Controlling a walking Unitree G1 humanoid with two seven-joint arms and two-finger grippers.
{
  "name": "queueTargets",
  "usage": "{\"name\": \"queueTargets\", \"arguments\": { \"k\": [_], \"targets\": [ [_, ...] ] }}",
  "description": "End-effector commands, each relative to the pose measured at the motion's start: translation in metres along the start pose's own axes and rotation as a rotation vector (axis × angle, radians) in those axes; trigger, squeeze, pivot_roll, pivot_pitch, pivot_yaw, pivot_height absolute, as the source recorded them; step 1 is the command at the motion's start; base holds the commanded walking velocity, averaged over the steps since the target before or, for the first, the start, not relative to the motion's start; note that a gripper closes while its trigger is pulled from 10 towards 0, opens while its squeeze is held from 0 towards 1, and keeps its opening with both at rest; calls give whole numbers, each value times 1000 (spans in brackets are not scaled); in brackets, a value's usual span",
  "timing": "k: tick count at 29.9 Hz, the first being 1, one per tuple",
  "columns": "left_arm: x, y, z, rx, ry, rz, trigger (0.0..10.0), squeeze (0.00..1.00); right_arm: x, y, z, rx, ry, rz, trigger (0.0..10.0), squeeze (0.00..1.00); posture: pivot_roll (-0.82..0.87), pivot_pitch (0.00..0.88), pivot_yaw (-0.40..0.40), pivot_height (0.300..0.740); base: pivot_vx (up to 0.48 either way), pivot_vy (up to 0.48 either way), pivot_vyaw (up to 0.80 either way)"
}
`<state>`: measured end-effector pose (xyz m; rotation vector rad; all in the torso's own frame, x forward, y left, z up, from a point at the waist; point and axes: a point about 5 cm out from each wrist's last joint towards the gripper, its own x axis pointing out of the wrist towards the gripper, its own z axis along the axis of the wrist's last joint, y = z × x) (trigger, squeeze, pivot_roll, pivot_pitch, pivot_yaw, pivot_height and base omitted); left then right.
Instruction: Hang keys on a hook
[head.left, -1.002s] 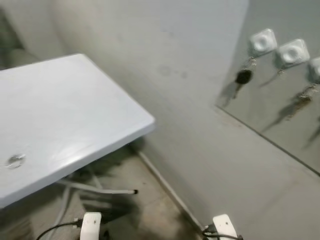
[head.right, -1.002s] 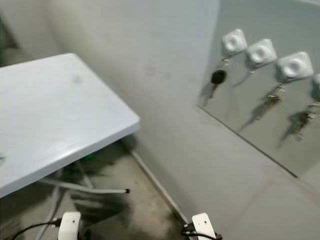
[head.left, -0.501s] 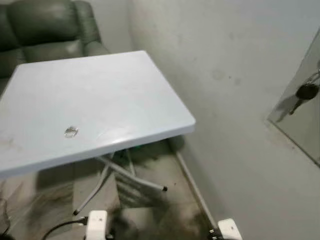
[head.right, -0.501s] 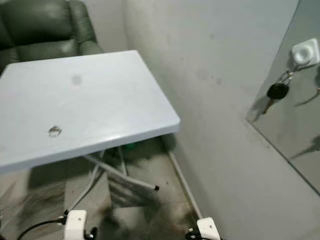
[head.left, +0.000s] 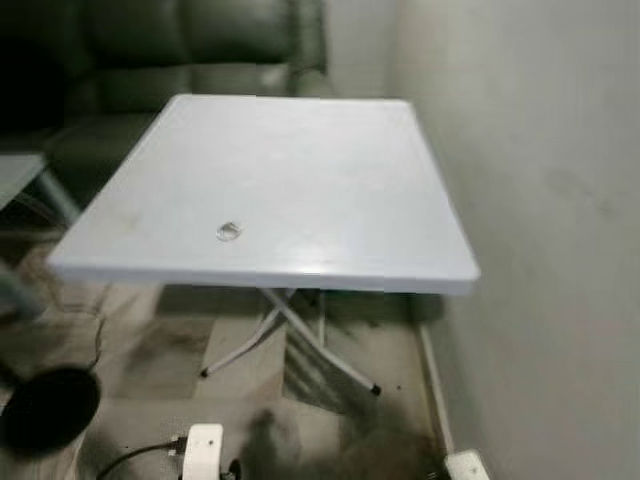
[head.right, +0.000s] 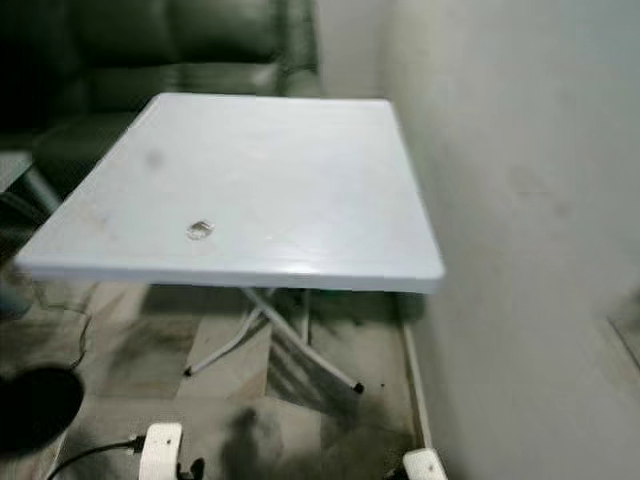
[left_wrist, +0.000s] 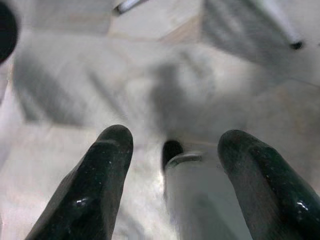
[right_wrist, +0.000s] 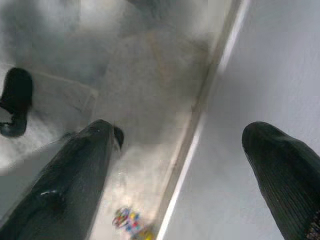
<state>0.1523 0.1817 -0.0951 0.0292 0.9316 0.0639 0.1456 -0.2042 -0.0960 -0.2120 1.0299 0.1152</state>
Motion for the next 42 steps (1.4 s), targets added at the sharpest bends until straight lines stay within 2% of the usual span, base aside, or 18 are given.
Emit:
{"name": "queueTargets", "arguments": {
  "k": [1, 4, 8, 42],
  "targets": [
    [1, 1, 3, -5, -4, 7, 10000, 0, 1, 6, 2, 26, -13, 16, 10000, 0, -88, 0, -27, 728, 0, 0, 0],
    [1, 1, 2, -23, 1, 8, 10000, 0, 1, 6, 2, 78, -22, 17, 10000, 0, -91, 0, -25, 728, 0, 0, 0],
    [1, 1, 2, -27, 4, 8, 10000, 0, 0, 5, 1, 81, -20, 15, 10000, 0, -92, 0, -25, 728, 0, 0, 0],
    [0, 2, -3, -36, 31, 7, 10000, 0, -1, 4, -3, 90, -13, 20, 10000, 0, -88, 0, -32, 728, 0, 475, 0]
  ]
}}
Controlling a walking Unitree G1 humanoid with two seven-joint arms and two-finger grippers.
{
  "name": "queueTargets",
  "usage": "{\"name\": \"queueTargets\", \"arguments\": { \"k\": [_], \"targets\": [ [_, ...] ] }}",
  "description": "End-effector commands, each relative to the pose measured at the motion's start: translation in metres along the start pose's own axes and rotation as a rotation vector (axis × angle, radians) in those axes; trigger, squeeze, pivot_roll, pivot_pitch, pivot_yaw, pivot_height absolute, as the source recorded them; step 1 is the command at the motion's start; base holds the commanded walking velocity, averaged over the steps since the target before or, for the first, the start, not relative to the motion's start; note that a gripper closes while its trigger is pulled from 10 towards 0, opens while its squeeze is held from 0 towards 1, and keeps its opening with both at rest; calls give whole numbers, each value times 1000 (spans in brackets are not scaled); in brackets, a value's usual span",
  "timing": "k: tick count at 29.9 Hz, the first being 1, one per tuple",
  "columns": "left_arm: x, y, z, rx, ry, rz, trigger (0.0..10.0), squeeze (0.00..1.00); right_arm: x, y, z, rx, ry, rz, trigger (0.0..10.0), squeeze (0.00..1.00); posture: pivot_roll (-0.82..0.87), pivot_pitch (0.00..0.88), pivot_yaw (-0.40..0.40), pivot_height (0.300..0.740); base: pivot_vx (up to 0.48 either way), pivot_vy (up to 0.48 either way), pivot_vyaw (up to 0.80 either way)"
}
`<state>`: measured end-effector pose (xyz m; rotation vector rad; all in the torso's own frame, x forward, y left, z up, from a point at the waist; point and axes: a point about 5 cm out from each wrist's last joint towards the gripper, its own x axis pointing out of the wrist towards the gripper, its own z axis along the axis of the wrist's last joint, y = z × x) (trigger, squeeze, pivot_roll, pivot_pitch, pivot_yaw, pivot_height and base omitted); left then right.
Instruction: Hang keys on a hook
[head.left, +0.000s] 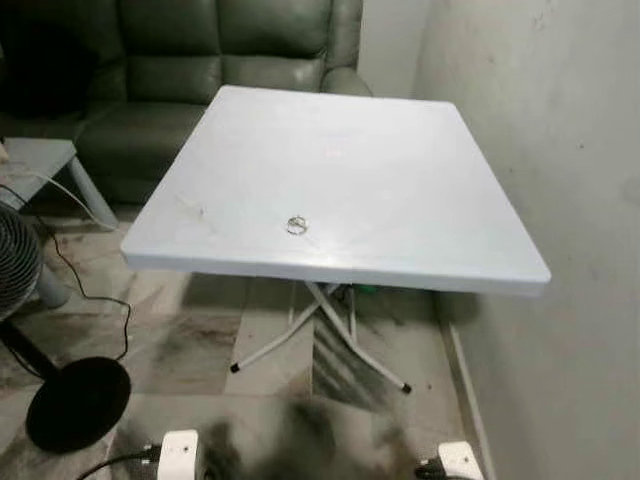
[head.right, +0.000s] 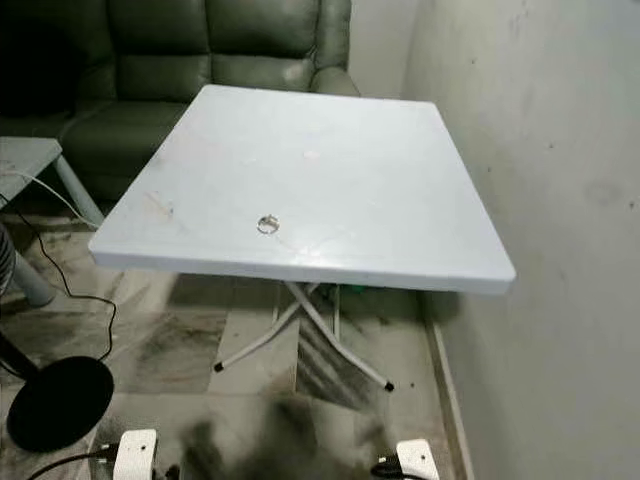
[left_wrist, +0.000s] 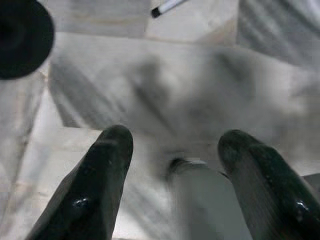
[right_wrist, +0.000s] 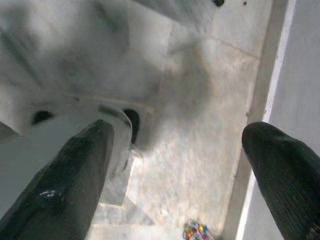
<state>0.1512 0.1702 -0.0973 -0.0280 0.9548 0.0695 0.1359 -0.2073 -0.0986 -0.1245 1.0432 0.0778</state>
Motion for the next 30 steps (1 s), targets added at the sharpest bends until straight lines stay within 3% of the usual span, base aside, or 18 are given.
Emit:
{"name": "queueTargets", "arguments": {
  "k": [1, 15, 26, 30],
  "targets": [
    [-1, 14, 0, 16, 6, 28, 10000, 0, 2, 6, 7, 0, -21, 9, 10000, 0, -88, 0, -31, 728, 0, 480, 0],
    [-1, 15, 0, 29, 7, 29, 10000, 0, 2, 6, 5, -2, -17, 11, 10000, 0, -85, 0, -29, 728, 0, 480, 0],
    [-1, 16, 1, 52, 0, 32, 10000, 0, 1, 5, 4, -8, -17, 15, 10000, 0, -83, 0, -30, 728, 0, 0, 0],
    [0, 17, 11, 49, -62, 24, 10000, 0, 1, 2, 8, -16, -40, 21, 10000, 0, -84, 0, -32, 728, 0, 0, 0]
  ]
}}
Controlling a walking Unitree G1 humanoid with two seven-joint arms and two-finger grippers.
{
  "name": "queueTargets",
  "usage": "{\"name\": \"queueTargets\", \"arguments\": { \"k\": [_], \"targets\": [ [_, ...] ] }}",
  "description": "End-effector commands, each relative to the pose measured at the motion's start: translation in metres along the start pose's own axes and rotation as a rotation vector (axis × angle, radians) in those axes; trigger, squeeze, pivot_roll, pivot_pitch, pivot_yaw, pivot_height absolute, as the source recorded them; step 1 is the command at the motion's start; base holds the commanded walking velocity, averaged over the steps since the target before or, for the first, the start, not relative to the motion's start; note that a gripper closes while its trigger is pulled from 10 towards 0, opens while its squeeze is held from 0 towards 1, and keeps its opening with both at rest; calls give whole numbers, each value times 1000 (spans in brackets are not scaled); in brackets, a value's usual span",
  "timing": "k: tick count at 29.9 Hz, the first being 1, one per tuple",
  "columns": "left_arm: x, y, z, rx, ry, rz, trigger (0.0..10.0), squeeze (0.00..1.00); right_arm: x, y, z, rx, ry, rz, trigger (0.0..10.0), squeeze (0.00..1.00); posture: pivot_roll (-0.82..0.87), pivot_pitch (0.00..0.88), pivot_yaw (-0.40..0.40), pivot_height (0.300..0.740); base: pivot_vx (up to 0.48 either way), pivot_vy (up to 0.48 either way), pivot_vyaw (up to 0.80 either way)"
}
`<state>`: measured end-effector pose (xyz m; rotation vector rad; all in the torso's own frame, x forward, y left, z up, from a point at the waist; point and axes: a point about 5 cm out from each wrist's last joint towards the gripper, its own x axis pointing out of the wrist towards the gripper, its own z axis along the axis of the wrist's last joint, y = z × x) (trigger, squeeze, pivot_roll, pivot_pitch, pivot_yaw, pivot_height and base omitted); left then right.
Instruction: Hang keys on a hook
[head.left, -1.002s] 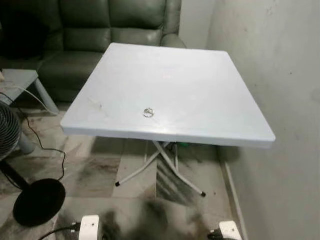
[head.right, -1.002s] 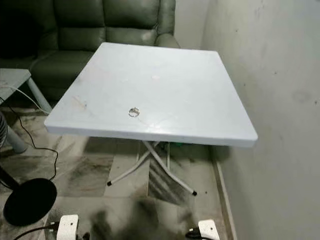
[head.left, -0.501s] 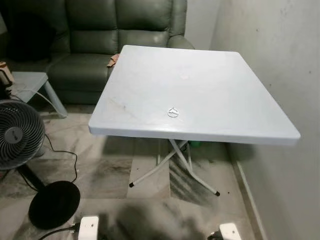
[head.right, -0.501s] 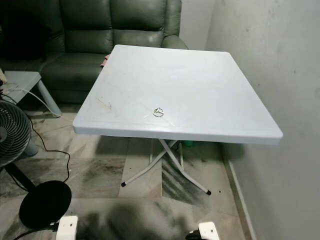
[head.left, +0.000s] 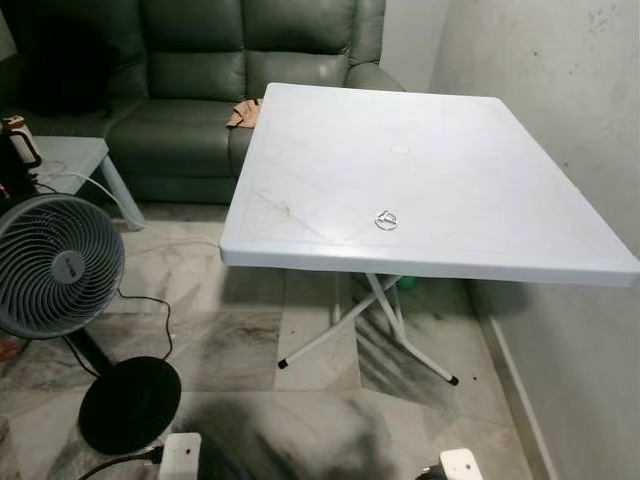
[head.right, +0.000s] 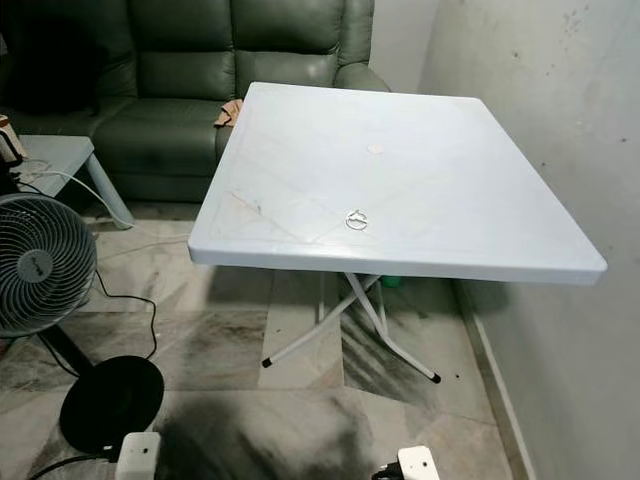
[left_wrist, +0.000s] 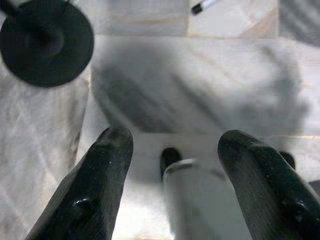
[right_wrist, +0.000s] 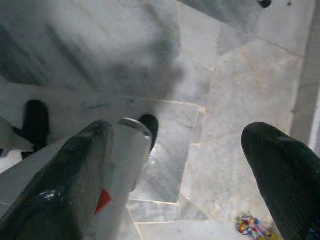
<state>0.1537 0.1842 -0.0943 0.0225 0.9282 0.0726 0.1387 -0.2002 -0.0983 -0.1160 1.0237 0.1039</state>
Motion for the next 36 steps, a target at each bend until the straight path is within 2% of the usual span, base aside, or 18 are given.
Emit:
{"name": "queueTargets", "arguments": {
  "k": [1, 5, 6, 10, 13, 15, 17, 21, 26, 27, 28, 33, 34, 36],
  "targets": [
    [1, 4, 12, 2, -71, -6, 10000, 0, 0, -5, 7, -14, -37, 1, 10000, 0, -83, 0, -34, 728, 0, 0, 0],
    [2, 4, 24, -5, -141, -18, 10000, 0, 1, -6, 19, -17, -96, 15, 10000, 31, -85, 0, -35, 728, 0, 0, 0],
    [3, 4, 39, -9, -224, -29, 10000, 0, 2, -6, 32, -23, -157, 32, 10000, 1000, -86, 0, -36, 728, 0, 0, 0],
    [2, 4, 66, -23, -375, -45, 10000, 0, 2, -5, 59, -26, -287, 64, 10000, 1000, -84, 0, -39, 728, 0, 0, 0],
    [-3, 5, 98, -56, -542, -50, 10000, 0, 0, -2, 92, -35, -445, 105, 10000, 1000, -92, 0, -35, 728, 0, 0, 0],
    [-5, 5, 104, -53, -576, -49, 10000, 0, -1, -1, 99, -33, -477, 111, 10000, 1000, -92, 0, -35, 728, 0, 0, 0],
    [-12, 5, 122, -76, -689, -52, 10000, 0, -5, 2, 122, -23, -590, 132, 10000, 1000, -96, 0, -34, 728, 0, 0, 0],
    [-26, 4, 142, -103, -826, -60, 10000, 0, -15, 10, 151, -30, -747, 169, 10000, 1000, -98, 0, -29, 728, 0, 0, 0],
    [-37, 2, 152, -128, -892, -78, 10000, 0, -22, 17, 166, -36, -829, 199, 10000, 1000, -99, 0, -28, 728, 0, 0, 0],
    [-47, 0, 160, -129, -944, -78, 10000, 0, -29, 23, 180, -42, -896, 220, 10000, 1000, -98, 0, -27, 728, 0, 0, 0],
    [-49, -1, 163, -132, -956, -77, 10000, 0, -31, 25, 183, -42, -915, 226, 10000, 1000, -98, 0, -27, 728, 0, 0, 0],
    [-54, -1, 163, -141, -959, -82, 10000, 0, -34, 26, 185, -40, -930, 234, 10000, 1000, -98, 0, -27, 728, 0, 0, 0],
    [-56, -1, 165, -142, -962, -84, 10000, 0, -36, 27, 188, -42, -945, 241, 10000, 0, -98, 0, -27, 728, 0, 0, 0],
    [-78, 2, 180, -151, -1034, -74, 10000, 0, -60, 34, 211, -50, -1073, 269, 10000, 0, -93, 5, -25, 728, 0, 0, 0]
  ]
}}
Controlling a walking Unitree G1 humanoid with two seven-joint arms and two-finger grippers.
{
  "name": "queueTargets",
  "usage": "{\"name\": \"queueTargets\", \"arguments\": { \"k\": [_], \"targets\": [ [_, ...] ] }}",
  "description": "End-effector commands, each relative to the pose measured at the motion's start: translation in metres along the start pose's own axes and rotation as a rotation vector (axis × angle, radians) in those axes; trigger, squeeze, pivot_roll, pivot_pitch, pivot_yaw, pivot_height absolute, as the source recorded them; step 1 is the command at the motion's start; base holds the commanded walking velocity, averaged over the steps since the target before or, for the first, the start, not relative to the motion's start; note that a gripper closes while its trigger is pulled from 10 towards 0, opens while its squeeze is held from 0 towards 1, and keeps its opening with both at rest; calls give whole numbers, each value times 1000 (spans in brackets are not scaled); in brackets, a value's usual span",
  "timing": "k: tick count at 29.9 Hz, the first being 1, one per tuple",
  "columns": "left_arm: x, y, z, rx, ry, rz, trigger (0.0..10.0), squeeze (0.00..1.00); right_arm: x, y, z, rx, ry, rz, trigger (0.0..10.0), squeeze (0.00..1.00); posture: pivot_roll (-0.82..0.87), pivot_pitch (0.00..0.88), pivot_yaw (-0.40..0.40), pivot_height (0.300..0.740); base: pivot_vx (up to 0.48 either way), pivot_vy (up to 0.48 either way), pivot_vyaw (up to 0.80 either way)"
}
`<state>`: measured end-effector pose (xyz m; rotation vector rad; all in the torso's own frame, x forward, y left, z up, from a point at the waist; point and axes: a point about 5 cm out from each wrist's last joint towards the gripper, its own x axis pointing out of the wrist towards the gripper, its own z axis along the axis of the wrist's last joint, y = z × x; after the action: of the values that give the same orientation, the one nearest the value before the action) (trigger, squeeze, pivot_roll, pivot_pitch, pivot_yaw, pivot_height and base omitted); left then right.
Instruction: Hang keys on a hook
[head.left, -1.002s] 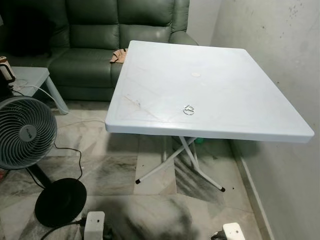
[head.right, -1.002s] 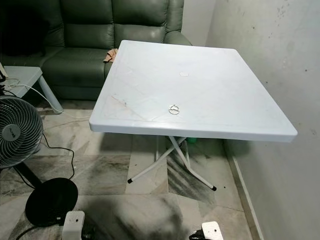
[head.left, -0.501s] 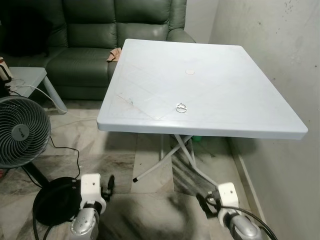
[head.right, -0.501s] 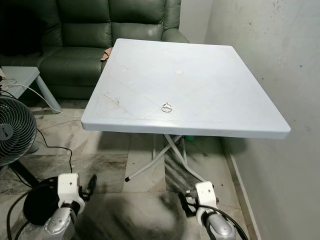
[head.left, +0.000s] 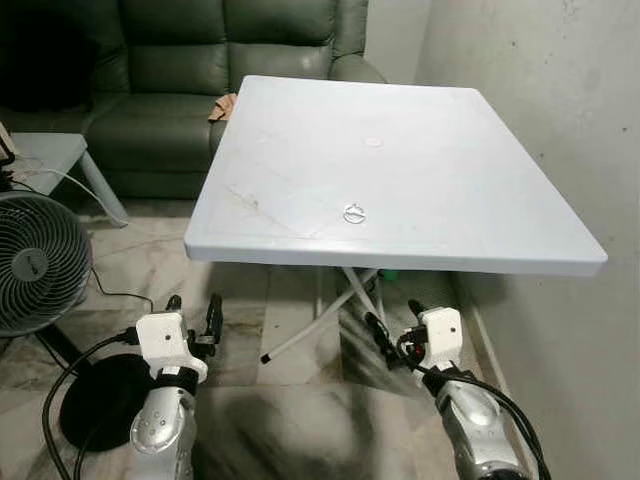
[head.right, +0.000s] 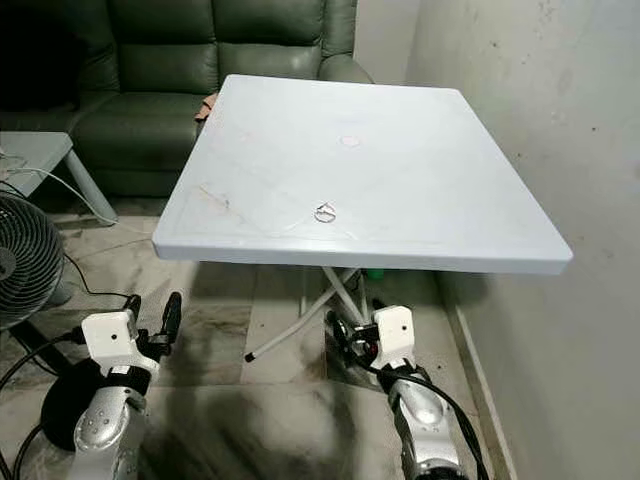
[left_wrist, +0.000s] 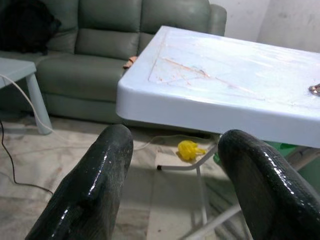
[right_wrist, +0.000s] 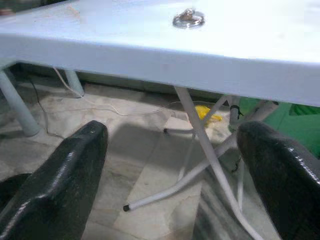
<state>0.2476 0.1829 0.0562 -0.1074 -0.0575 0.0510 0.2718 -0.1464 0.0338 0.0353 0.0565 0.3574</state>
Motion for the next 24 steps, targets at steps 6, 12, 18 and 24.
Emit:
{"name": "queueTargets", "arguments": {
  "k": [6, 12, 18, 24],
  "targets": [
    [8, -1, 53, 20, -113, 13, 10000, 0, 11, 10, 60, -40, -188, 49, 10000, 0, -100, 12, -13, 728, 0, 0, 0],
    [13, -2, 69, 18, -145, -10, 10000, 0, 16, 12, 82, -44, -250, 37, 10000, 0, -106, 12, -8, 728, 0, 0, 0],
    [10, -4, 65, -16, -40, -5, 10000, 0, 9, 12, 81, -58, -197, 39, 10000, 0, -102, 12, -9, 728, 0, 0, 0],
    [8, -10, 59, 30, 2, -41, 10000, 0, 10, 13, 82, -65, -191, 47, 10000, 0, -96, 9, -12, 728, 0, 0, 0]
  ]
}}
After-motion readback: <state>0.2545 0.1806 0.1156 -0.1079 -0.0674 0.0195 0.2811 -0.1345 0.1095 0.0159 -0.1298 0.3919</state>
